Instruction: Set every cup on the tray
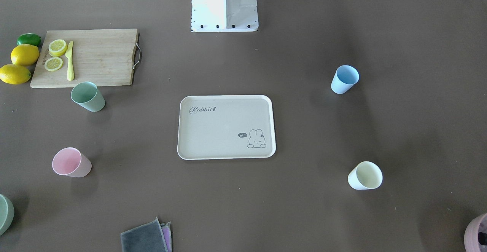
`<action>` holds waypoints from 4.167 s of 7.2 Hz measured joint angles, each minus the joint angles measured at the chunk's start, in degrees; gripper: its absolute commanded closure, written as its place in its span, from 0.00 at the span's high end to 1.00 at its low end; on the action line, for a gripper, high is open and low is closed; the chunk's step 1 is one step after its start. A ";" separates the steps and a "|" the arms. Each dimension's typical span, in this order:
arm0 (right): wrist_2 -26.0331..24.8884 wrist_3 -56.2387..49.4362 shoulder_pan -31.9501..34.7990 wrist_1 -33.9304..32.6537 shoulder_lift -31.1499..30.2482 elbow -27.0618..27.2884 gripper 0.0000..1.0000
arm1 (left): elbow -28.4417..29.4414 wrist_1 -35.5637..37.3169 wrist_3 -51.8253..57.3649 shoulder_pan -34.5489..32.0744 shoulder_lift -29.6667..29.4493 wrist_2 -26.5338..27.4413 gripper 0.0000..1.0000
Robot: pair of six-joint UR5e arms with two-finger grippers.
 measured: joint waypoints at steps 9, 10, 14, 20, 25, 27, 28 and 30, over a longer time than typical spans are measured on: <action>0.24 -0.18 -0.13 2.94 -2.56 2.53 1.00 | -3.22 -3.18 0.02 0.10 0.56 -0.44 0.98; 0.49 -0.29 -0.15 6.34 -3.33 2.27 1.00 | -3.22 -4.74 0.03 0.14 1.05 -0.99 0.98; 3.48 1.00 -0.37 12.93 -5.73 2.11 1.00 | -3.34 -15.47 -1.22 0.27 5.10 -2.38 0.98; 6.25 39.19 -17.38 27.25 -5.13 4.48 1.00 | -6.36 -22.21 -18.96 9.25 5.82 0.81 0.97; -1.70 59.89 -35.34 35.78 -2.89 3.49 0.79 | -8.38 -22.23 -23.63 15.82 5.06 4.65 0.97; -3.26 61.40 -37.52 35.92 -1.50 1.72 0.39 | -8.41 -22.23 -23.67 16.07 5.01 4.80 0.97; -3.32 61.49 -37.76 35.91 -0.90 0.89 0.06 | -8.42 -22.23 -23.67 16.09 5.01 5.01 0.97; -3.10 61.59 -37.81 35.87 -0.52 0.52 0.00 | -8.42 -22.23 -23.70 16.12 5.01 5.13 0.97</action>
